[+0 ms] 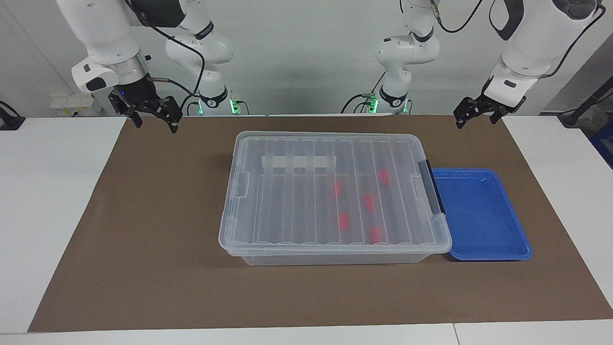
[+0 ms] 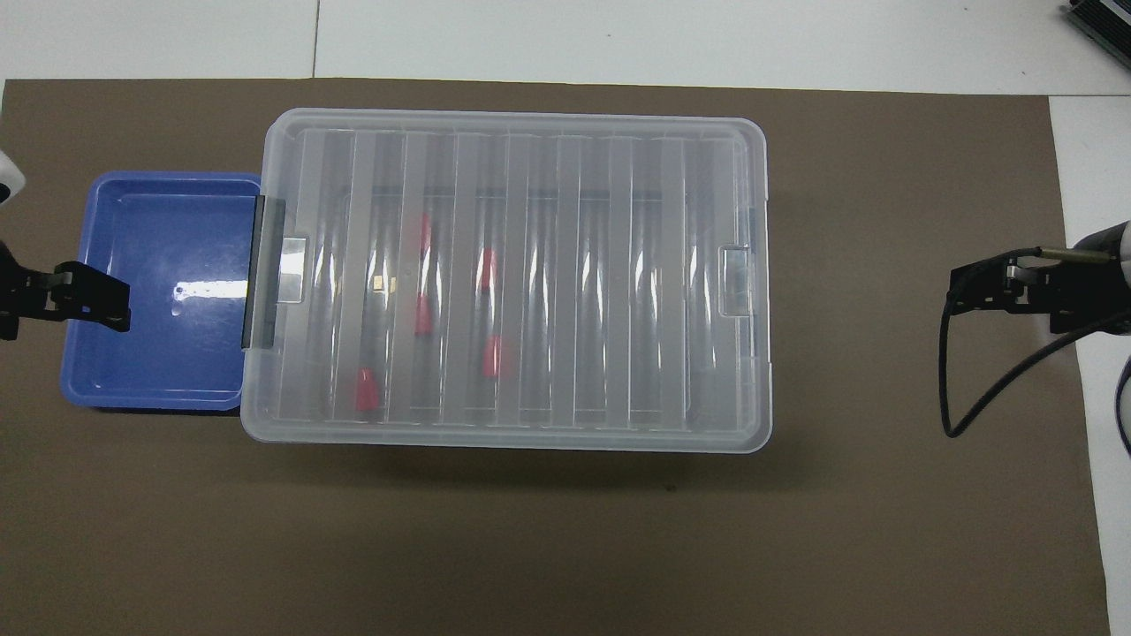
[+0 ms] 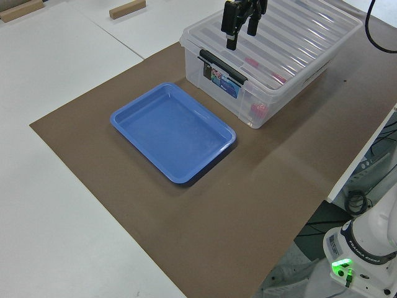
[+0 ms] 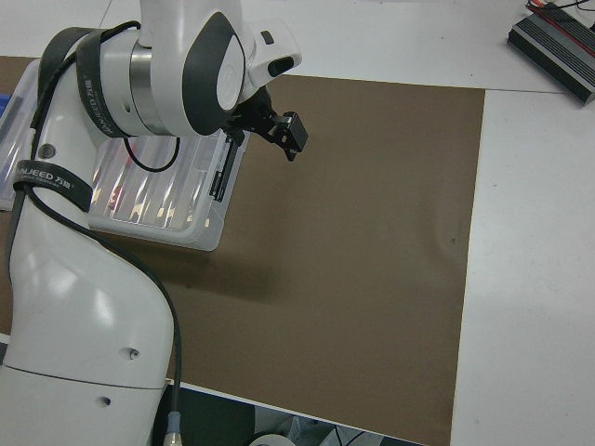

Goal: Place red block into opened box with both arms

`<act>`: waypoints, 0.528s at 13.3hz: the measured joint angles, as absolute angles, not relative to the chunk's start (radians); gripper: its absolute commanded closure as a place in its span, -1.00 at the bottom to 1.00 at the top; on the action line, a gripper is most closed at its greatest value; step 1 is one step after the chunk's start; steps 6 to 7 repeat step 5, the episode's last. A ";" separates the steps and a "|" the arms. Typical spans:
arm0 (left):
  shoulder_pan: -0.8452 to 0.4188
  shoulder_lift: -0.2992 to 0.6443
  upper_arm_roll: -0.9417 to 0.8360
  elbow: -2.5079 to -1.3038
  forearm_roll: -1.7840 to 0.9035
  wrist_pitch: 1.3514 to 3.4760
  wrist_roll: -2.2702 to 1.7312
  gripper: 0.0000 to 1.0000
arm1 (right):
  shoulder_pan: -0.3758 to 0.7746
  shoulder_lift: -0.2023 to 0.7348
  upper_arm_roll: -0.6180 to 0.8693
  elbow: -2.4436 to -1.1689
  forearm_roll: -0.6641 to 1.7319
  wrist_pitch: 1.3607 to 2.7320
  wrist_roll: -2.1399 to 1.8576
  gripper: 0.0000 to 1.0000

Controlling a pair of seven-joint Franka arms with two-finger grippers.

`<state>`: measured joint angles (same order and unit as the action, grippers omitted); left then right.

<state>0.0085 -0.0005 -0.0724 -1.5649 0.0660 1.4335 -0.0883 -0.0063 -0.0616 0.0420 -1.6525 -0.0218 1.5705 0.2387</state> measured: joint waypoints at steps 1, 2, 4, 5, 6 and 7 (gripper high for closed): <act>0.009 0.000 -0.072 -1.565 0.066 1.434 -0.088 -1.00 | -0.006 -0.062 0.042 -1.654 -0.022 1.570 0.239 -1.00; 0.009 0.000 -0.072 -1.565 0.066 1.434 -0.088 -1.00 | -0.006 -0.063 0.042 -1.654 -0.022 1.570 0.239 -1.00; 0.008 0.000 -0.072 -1.565 0.066 1.434 -0.088 -1.00 | -0.006 -0.065 0.042 -1.657 -0.022 1.570 0.239 -1.00; 0.009 0.000 -0.072 -1.565 0.066 1.434 -0.088 -1.00 | -0.006 -0.066 0.042 -1.658 -0.022 1.570 0.239 -1.00; 0.009 0.000 -0.072 -1.565 0.066 1.434 -0.088 -1.00 | -0.006 -0.066 0.042 -1.658 -0.022 1.570 0.239 -1.00; 0.009 0.000 -0.072 -1.565 0.066 1.434 -0.088 -1.00 | -0.006 -0.066 0.042 -1.658 -0.022 1.570 0.239 -1.00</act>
